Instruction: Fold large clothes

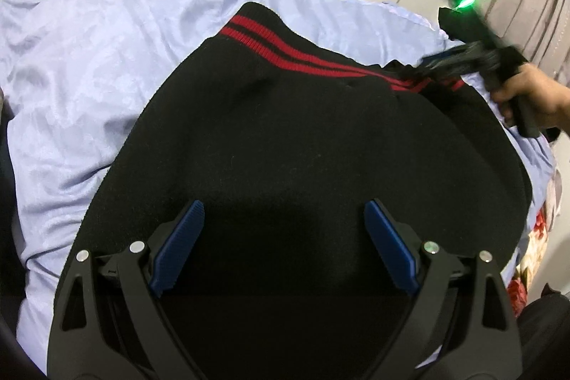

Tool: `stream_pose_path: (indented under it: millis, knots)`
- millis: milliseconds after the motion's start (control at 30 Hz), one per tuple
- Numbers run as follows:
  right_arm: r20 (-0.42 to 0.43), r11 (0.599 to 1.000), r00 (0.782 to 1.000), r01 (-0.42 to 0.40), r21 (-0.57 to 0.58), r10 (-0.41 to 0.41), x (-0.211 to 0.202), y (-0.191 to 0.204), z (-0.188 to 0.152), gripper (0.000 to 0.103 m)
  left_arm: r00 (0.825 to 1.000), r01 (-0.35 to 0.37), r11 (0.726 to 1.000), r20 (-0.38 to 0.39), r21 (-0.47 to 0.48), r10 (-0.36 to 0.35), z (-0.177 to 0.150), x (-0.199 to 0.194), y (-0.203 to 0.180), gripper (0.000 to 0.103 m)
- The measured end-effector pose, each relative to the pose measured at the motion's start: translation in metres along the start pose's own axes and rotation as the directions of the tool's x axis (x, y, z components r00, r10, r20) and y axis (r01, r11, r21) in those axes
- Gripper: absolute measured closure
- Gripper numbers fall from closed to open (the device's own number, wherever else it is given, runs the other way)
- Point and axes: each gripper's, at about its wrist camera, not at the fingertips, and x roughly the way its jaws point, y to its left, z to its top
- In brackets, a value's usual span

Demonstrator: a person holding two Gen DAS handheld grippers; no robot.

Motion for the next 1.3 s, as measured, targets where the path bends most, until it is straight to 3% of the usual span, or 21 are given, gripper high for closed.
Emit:
stream_pose_path:
  millis: [67,133,167,200,367,433,467,567,667,767,833,900,1000,1100,1167,1233,1300]
  knots:
    - [0.059,0.998,0.998,-0.010,0.063,0.006,-0.030,-0.021,-0.005,0.030,1.000,-0.010,1.000,-0.005,0.006,0.010,0.000,0.000,0.001,0.014]
    - [0.068,0.989,0.996,-0.069,0.134,0.060,-0.043,-0.041,-0.016,0.045,0.999,-0.045,0.999,-0.003,0.012,0.045,-0.001,0.001,0.003,0.014]
    - [0.056,0.985,0.996,-0.076,0.152,0.068,-0.042,-0.048,-0.019,0.062,0.998,-0.063,0.998,-0.004,0.013,0.063,-0.002,0.001,0.004,0.014]
    - [0.044,0.984,0.997,-0.069,0.163,0.062,-0.040,-0.053,-0.023,0.070,0.997,-0.082,0.997,-0.008,0.015,0.082,-0.004,0.002,0.007,0.014]
    - [-0.081,0.981,0.992,-0.086,0.173,0.101,0.001,-0.052,-0.063,0.075,0.997,-0.077,0.997,-0.017,-0.009,0.077,-0.009,0.001,0.016,0.014]
    - [-0.130,0.988,0.990,-0.039,0.147,0.059,0.023,-0.044,-0.081,0.079,0.997,-0.074,0.997,-0.023,-0.019,0.074,-0.008,0.004,0.020,0.014]
    - [-0.135,0.989,0.991,-0.005,0.146,0.025,0.030,-0.046,-0.086,0.090,0.997,-0.072,0.997,-0.026,-0.025,0.071,-0.008,0.006,0.022,0.014]
    - [-0.123,0.965,0.989,-0.050,0.257,0.084,0.047,-0.068,-0.092,0.097,0.998,-0.064,0.996,-0.033,-0.056,0.062,-0.008,0.009,0.031,0.014]
    - [-0.108,0.954,0.989,-0.063,0.292,0.098,0.057,-0.080,-0.095,0.102,0.998,-0.047,0.995,-0.042,-0.092,0.043,-0.008,0.010,0.040,0.014]
    - [-0.098,0.949,0.991,-0.058,0.311,0.093,0.058,-0.078,-0.098,0.102,0.998,-0.048,0.994,-0.049,-0.093,0.044,-0.007,0.011,0.041,0.014]
    - [-0.092,0.958,0.995,-0.020,0.286,0.049,0.045,-0.067,-0.099,0.101,0.997,-0.064,0.995,-0.039,-0.075,0.061,-0.007,0.009,0.037,0.014]
    - [-0.090,0.966,0.996,0.001,0.258,0.023,0.020,-0.051,-0.102,0.089,0.996,-0.084,0.995,-0.022,-0.048,0.083,-0.006,0.005,0.031,0.014]
    - [-0.001,0.954,0.997,-0.071,0.292,0.074,-0.028,-0.028,-0.120,0.075,0.993,-0.119,0.993,0.009,-0.013,0.119,-0.002,-0.006,0.015,0.014]
    - [0.076,0.919,0.986,-0.167,0.357,0.149,-0.070,-0.001,-0.148,0.061,0.998,-0.054,0.996,0.005,-0.074,0.055,0.001,-0.018,-0.007,0.014]
    - [0.131,0.875,0.963,-0.267,0.404,0.234,-0.093,0.021,-0.174,0.053,1.000,-0.020,0.996,0.004,-0.082,0.021,0.000,-0.023,-0.028,0.014]
    - [0.196,0.849,0.951,-0.302,0.434,0.239,-0.110,0.045,-0.202,0.052,1.000,0.012,1.000,0.028,-0.015,-0.012,-0.002,-0.026,-0.052,0.014]
    - [0.231,0.835,0.948,-0.303,0.460,0.217,-0.119,0.059,-0.220,0.051,0.999,-0.033,0.997,0.028,0.063,0.031,-0.007,-0.024,-0.074,0.014]
